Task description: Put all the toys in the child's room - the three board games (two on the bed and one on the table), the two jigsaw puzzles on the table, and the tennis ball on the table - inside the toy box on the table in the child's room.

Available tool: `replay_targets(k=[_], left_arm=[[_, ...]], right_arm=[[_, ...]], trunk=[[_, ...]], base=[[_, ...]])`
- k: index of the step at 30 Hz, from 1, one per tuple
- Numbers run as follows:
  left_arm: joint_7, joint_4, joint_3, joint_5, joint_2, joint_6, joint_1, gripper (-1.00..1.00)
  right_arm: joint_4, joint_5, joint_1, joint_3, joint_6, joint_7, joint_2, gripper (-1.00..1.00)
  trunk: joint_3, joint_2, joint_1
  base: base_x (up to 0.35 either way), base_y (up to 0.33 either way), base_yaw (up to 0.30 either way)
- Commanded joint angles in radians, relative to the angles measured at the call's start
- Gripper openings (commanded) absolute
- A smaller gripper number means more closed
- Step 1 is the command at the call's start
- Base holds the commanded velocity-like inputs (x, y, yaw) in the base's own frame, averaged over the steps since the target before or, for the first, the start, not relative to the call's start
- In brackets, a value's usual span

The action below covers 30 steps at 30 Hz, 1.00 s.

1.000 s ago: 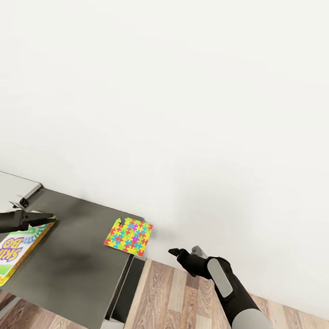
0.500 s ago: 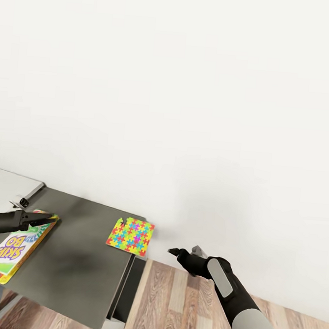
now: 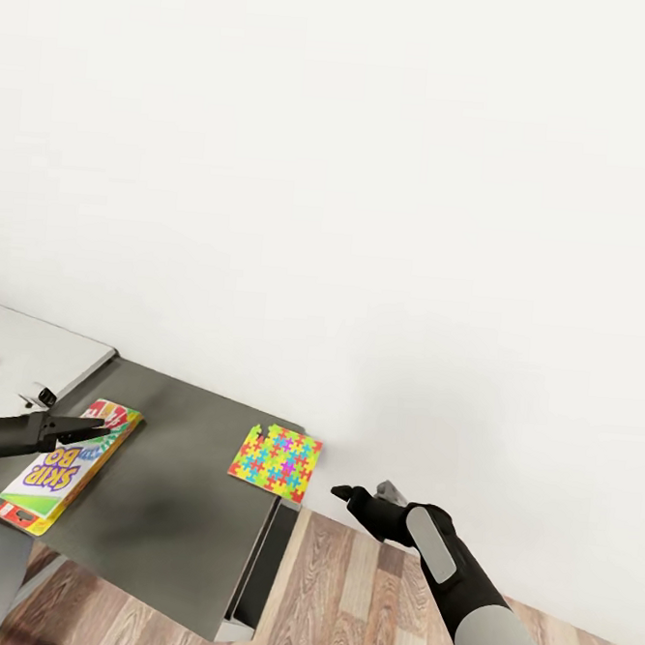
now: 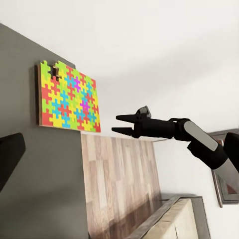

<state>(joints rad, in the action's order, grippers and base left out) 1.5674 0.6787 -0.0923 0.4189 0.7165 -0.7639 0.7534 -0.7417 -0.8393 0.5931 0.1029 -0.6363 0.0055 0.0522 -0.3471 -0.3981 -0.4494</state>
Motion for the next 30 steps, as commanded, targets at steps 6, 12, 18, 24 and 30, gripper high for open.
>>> replay_targets(k=[6, 12, 18, 24, 30], left_arm=[[0.003, -0.001, -0.006, 0.005, 0.001, -0.010, 0.001, 1.00], [0.003, 0.071, -0.007, 0.007, 0.010, -0.010, -0.004, 1.00], [0.003, 0.337, -0.008, 0.039, 0.018, -0.047, -0.076, 1.00], [0.003, 0.560, -0.007, 0.094, -0.001, -0.102, -0.164, 1.00], [0.003, 0.579, -0.002, 0.102, -0.008, -0.108, -0.179, 1.00]], right_arm=[[-0.001, 0.001, 0.001, 0.000, -0.002, 0.001, 0.000, 1.00], [-0.001, 0.001, 0.001, 0.000, -0.001, 0.001, 0.000, 1.00], [-0.002, 0.001, 0.001, 0.000, 0.000, 0.000, 0.000, 1.00], [-0.002, 0.002, 0.001, 0.032, 0.000, 0.001, -0.001, 1.00], [-0.002, 0.001, -0.002, 0.034, 0.001, 0.068, -0.011, 1.00]], trunk=[[-0.002, -0.002, -0.001], [-0.002, -0.002, -0.001], [-0.002, -0.002, -0.001], [-0.002, -0.002, -0.001], [-0.002, -0.002, -0.001]], base=[[0.000, 0.000, 0.004], [0.000, 0.000, 0.000], [0.000, 0.000, 0.000], [0.000, 0.000, 0.000], [0.000, 0.000, 0.000]])
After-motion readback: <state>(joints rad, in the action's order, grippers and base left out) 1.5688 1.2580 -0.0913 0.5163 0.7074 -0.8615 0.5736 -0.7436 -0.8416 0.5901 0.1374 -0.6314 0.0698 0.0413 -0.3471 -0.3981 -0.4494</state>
